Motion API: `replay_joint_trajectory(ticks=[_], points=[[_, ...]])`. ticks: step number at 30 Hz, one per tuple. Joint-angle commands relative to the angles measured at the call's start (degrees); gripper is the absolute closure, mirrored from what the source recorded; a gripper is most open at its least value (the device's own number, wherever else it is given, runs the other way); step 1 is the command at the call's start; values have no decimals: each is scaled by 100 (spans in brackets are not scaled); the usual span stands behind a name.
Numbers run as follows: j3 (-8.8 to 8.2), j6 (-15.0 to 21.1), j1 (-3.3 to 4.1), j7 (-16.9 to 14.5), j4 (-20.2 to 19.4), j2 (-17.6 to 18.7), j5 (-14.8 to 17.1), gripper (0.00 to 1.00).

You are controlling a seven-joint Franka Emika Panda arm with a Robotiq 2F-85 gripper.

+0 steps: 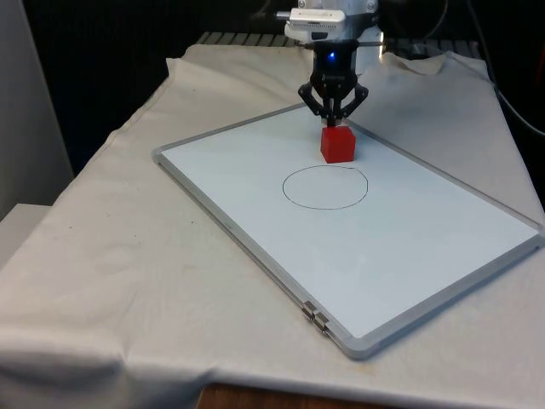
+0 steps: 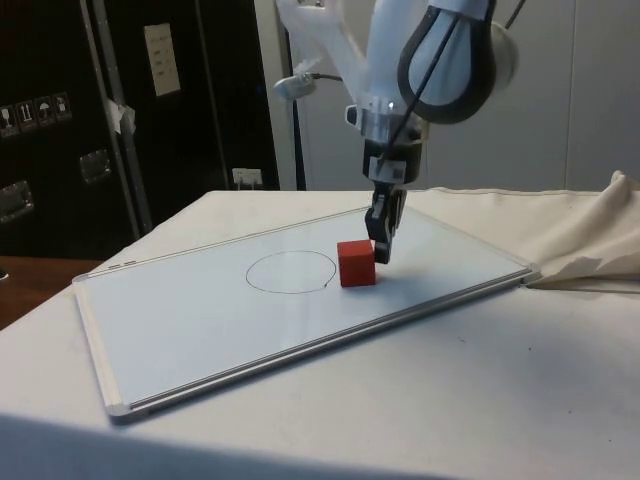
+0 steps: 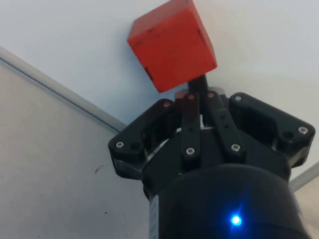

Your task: Push the cube into the marked area.

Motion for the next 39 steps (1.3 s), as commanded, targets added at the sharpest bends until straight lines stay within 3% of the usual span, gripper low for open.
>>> replay_joint_trajectory(ticks=[1,2,8,9,10,17,28,39], points=[[6,-23,6,6,23,-6,0,100],[-52,-57,57,126,40,6,-120,100],[109,-246,46,229,34,-223,-109,100],[155,-275,29,132,40,-275,0,100],[132,-275,46,241,34,-252,-97,100],[298,-350,40,258,80,-338,0,100],[470,-458,46,378,435,-23,63,100],[458,-510,11,361,819,447,34,100]])
